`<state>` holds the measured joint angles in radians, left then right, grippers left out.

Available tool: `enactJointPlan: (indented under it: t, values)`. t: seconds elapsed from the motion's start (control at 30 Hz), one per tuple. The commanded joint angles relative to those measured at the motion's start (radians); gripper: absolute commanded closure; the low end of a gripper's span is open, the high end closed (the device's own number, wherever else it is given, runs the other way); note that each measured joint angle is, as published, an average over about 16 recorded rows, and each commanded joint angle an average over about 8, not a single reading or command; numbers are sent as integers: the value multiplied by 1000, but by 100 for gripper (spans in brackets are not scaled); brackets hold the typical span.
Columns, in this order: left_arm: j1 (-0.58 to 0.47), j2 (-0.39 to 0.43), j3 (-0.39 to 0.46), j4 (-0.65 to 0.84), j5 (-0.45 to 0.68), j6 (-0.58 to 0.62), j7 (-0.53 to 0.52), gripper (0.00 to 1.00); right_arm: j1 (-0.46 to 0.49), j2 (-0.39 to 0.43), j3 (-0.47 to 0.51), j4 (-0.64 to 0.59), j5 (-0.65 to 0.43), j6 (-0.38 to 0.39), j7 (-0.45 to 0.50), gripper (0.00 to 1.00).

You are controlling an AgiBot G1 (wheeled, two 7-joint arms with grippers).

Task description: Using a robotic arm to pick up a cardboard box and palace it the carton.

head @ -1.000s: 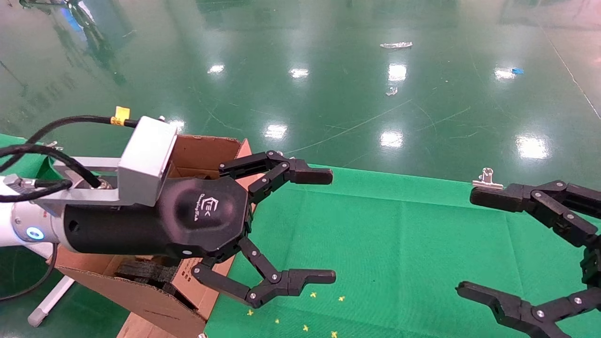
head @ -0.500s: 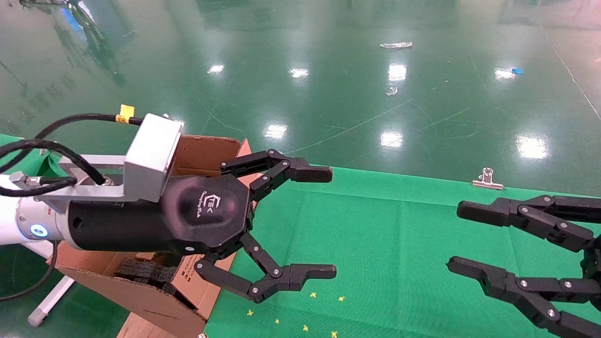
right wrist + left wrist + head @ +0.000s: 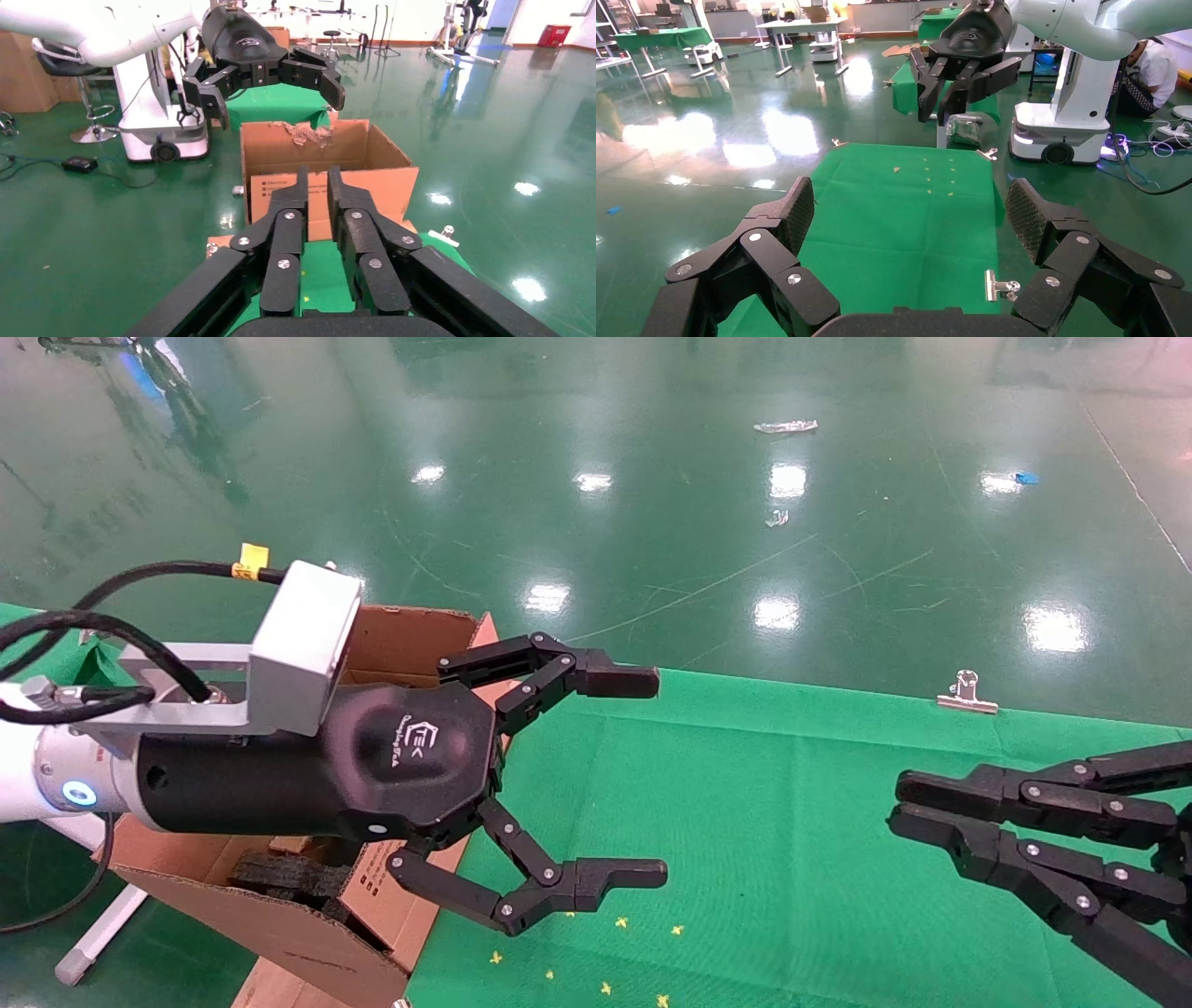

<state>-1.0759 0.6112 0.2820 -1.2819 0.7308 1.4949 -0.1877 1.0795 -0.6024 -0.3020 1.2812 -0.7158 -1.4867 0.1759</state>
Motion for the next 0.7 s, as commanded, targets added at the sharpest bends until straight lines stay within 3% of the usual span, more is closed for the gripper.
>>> enactJointPlan:
  t: [0.03, 0.27, 0.33, 0.53, 0.6, 0.7]
  values:
    - [0, 0, 1, 0, 0, 0, 0, 0, 0, 0, 0, 0, 0, 0, 0, 100]
    - [-1, 0, 1, 1, -1, -1, 0, 0, 0, 0, 0, 0, 0, 0, 0, 97]
    - [-1, 0, 1, 1, -1, -1, 0, 0, 0, 0, 0, 0, 0, 0, 0, 82]
    - [-1, 0, 2, 2, -1, -1, 0, 0, 0, 0, 0, 0, 0, 0, 0, 11]
    - [-1, 0, 2, 2, -1, -1, 0, 0, 0, 0, 0, 0, 0, 0, 0, 0]
    - [-1, 0, 2, 2, -1, -1, 0, 0, 0, 0, 0, 0, 0, 0, 0, 0]
